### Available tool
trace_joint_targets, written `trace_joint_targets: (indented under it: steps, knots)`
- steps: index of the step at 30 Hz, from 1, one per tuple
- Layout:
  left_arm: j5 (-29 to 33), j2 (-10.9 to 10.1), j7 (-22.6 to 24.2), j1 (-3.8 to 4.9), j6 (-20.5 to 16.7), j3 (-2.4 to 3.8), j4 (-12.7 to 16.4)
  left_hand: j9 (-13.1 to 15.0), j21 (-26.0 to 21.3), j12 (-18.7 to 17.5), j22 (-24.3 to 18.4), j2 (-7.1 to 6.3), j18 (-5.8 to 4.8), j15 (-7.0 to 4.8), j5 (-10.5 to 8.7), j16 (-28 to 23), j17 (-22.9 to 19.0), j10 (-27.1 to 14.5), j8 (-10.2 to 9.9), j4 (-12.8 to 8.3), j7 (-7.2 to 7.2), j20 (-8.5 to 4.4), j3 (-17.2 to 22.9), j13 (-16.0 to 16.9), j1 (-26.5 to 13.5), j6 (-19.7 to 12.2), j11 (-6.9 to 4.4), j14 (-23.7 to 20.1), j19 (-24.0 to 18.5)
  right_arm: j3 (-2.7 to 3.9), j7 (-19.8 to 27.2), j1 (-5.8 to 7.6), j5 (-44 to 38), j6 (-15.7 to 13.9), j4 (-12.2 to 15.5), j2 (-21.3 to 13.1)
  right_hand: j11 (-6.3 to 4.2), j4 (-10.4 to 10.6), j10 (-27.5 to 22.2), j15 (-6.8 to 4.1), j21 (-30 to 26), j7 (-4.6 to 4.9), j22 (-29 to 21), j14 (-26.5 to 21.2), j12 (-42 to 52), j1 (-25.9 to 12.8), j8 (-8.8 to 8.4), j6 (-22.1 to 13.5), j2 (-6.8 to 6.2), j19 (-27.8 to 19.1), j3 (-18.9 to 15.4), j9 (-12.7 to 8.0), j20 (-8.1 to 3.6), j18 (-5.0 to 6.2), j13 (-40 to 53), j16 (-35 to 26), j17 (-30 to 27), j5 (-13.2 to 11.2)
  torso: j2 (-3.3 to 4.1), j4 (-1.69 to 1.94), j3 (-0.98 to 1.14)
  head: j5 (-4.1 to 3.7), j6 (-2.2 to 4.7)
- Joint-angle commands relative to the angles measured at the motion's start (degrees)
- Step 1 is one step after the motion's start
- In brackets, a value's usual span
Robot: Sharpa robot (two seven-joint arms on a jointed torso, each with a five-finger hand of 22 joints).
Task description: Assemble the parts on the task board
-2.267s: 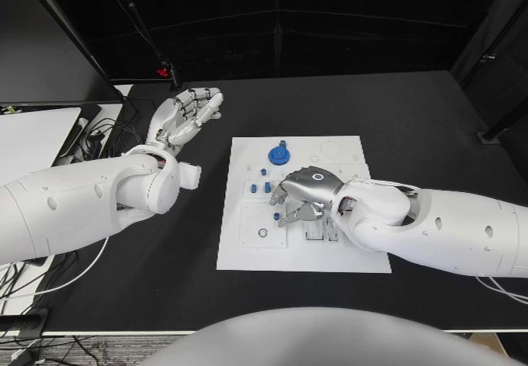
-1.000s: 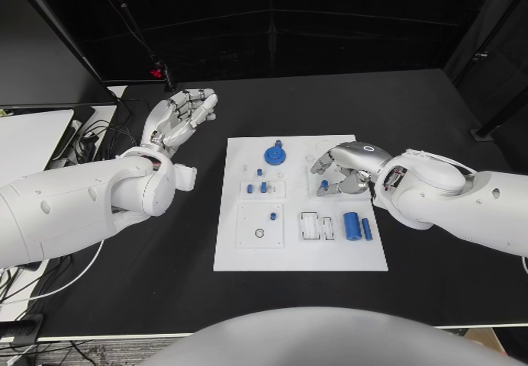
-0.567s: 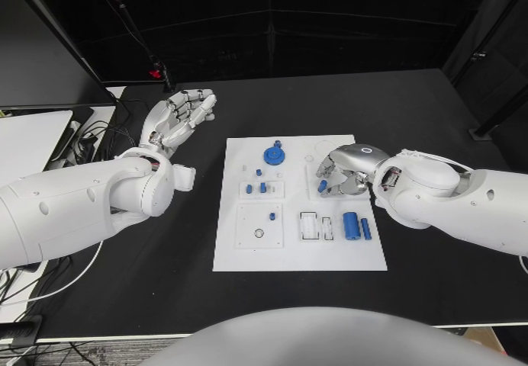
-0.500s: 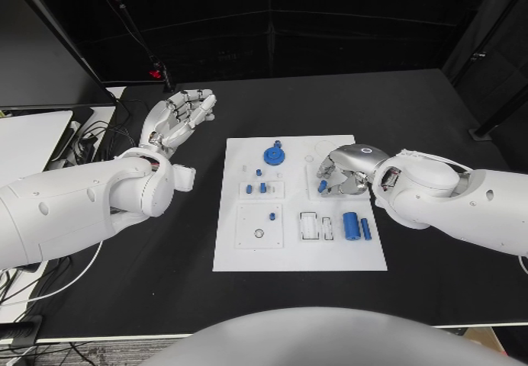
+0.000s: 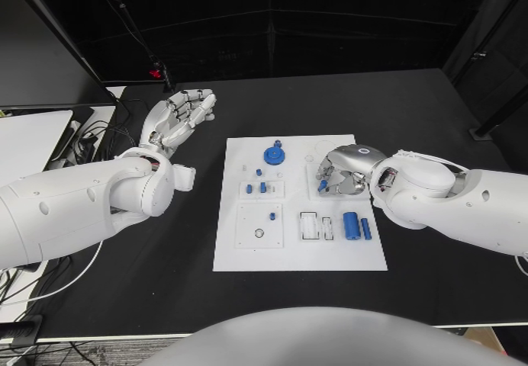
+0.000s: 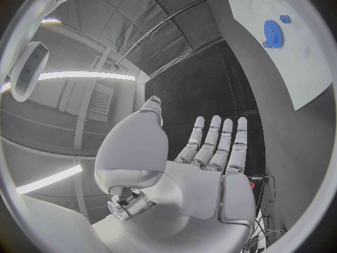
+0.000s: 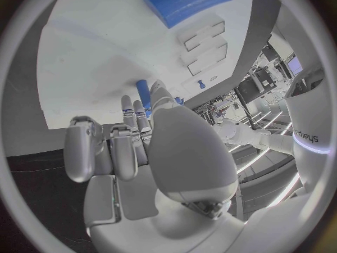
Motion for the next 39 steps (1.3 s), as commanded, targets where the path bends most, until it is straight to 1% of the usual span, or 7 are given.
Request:
trace_joint_targets:
  steps: [1, 8, 10, 15, 19, 30, 39]
  knots:
    - [0.05, 0.03, 9.26, 0.08, 0.48, 0.05, 0.03, -0.05, -0.34, 0.20, -0.05, 0.38, -0.79, -0.18, 0.21, 0.19, -0.06, -0.29, 0.38, -0.03, 8.39, -0.04, 0.36, -0.05, -0.01, -0.44, 0.08, -0.36, 0.34, 0.01, 0.39, 0.06, -0.24, -0.54, 0.04, 0.11, 0.00, 0.14, 0.49, -0.51, 0.15, 0.02, 10.26, 4.35, 0.32, 0.19, 0.14, 0.25, 0.41, 0.51, -0.12, -0.09, -0.33, 0.45, -0.06, -0.01, 7.05, 0.16, 0.01, 0.03, -0.02, -0.04, -0.01]
    - [0.05, 0.03, 9.23, 0.08, 0.45, 0.05, 0.03, -0.05, -0.34, 0.20, -0.05, 0.38, -0.79, -0.18, 0.21, 0.19, -0.06, -0.29, 0.38, -0.03, 8.39, -0.04, 0.36, -0.05, -0.01, -0.44, 0.08, -0.36, 0.34, 0.01, 0.24, 0.04, -0.11, 0.42, -0.09, 0.23, -0.24, 0.17, 2.12, -0.61, 0.22, -0.23, 10.32, 4.46, 0.59, 0.93, 0.53, 1.62, 1.47, 0.55, 0.11, -0.01, -0.44, 0.42, -0.16, 0.18, 7.53, 0.16, -0.01, 0.07, 0.01, 0.06, -0.01]
    - [0.05, 0.02, 9.21, 0.08, 0.44, 0.05, 0.03, -0.05, -0.34, 0.20, -0.05, 0.38, -0.79, -0.18, 0.21, 0.19, -0.06, -0.29, 0.38, -0.03, 8.39, -0.04, 0.36, -0.05, -0.01, -0.44, 0.08, -0.36, 0.34, 0.01, 0.18, 0.03, -0.08, 0.90, -0.10, 0.25, -0.61, 0.13, 3.39, -0.83, 0.40, -0.65, 10.41, 4.57, 0.90, 1.73, 1.28, 3.28, 2.43, 0.64, 0.59, 0.26, -0.56, 0.39, -0.13, 0.39, 8.06, 0.16, -0.01, 0.08, 0.02, 0.06, -0.01]
    - [0.05, -0.01, 9.16, 0.08, 0.37, 0.05, 0.02, -0.05, -0.34, 0.20, -0.05, 0.38, -0.79, -0.18, 0.21, 0.19, -0.06, -0.29, 0.38, -0.03, 8.39, -0.04, 0.36, -0.05, -0.01, -0.44, 0.08, -0.36, 0.34, 0.01, 0.35, 0.02, -0.05, 1.13, -0.14, 0.31, -1.68, 0.01, 6.37, -1.64, 0.91, -1.86, 10.68, 4.78, 1.49, 3.92, 2.81, 6.74, 3.67, 0.91, 1.49, 0.83, -1.12, 0.28, -0.19, 0.78, 9.08, 0.17, -0.04, 0.02, -0.01, 0.01, -0.01]
    - [0.05, -0.01, 9.12, 0.08, 0.31, 0.05, -0.01, -0.05, -0.34, 0.20, -0.05, 0.38, -0.79, -0.18, 0.21, 0.19, -0.06, -0.29, 0.38, -0.03, 8.39, -0.04, 0.36, -0.05, -0.01, -0.44, 0.08, -0.36, 0.34, 0.01, 1.21, 0.00, 0.19, -0.57, -0.17, 0.26, -2.22, 0.00, 7.91, -2.18, 1.33, -2.37, 10.90, 4.87, 1.33, 5.48, 3.35, 8.31, 4.06, 1.15, 1.96, 1.01, -1.67, 0.17, -0.38, 0.95, 9.49, 0.17, -0.05, 0.00, -0.02, 0.01, -0.01]
    - [0.05, -0.08, 9.06, 0.08, 0.27, 0.05, -0.03, -0.09, -0.34, 0.34, -0.09, 0.48, -0.80, -0.18, 0.21, 0.30, -0.18, -0.32, 0.49, -0.04, 8.39, -0.03, 0.37, -0.10, 0.00, -0.50, 0.08, -0.38, 0.33, 0.01, 2.92, -0.01, 4.97, -5.25, 0.06, -0.42, -2.41, 0.18, 8.89, -2.47, 1.37, -2.44, 10.95, 4.88, 0.35, 6.87, 3.33, 9.17, 4.20, 1.18, 2.24, 0.94, -2.13, 0.14, -0.52, 0.96, 9.51, 0.18, -0.03, 0.00, 0.01, 0.12, -0.01]
    - [0.05, -0.21, 9.02, 0.06, 0.28, 0.05, -0.07, -0.12, -0.34, 0.45, -0.14, 0.59, -0.80, -0.18, 0.26, 0.39, -0.28, -0.36, 0.57, -0.06, 8.39, -0.03, 0.41, -0.14, 0.05, -0.54, 0.08, -0.41, 0.31, 0.02, 5.57, -0.01, 12.24, -10.41, 2.27, -2.41, -2.40, 0.17, 9.04, -2.49, 1.22, -2.42, 10.89, 4.87, -0.18, 7.36, 3.19, 9.29, 4.28, 1.10, 2.37, 0.87, -2.21, 0.17, -0.53, 0.95, 9.47, 0.18, -0.03, 0.00, 0.01, 0.22, 0.01]
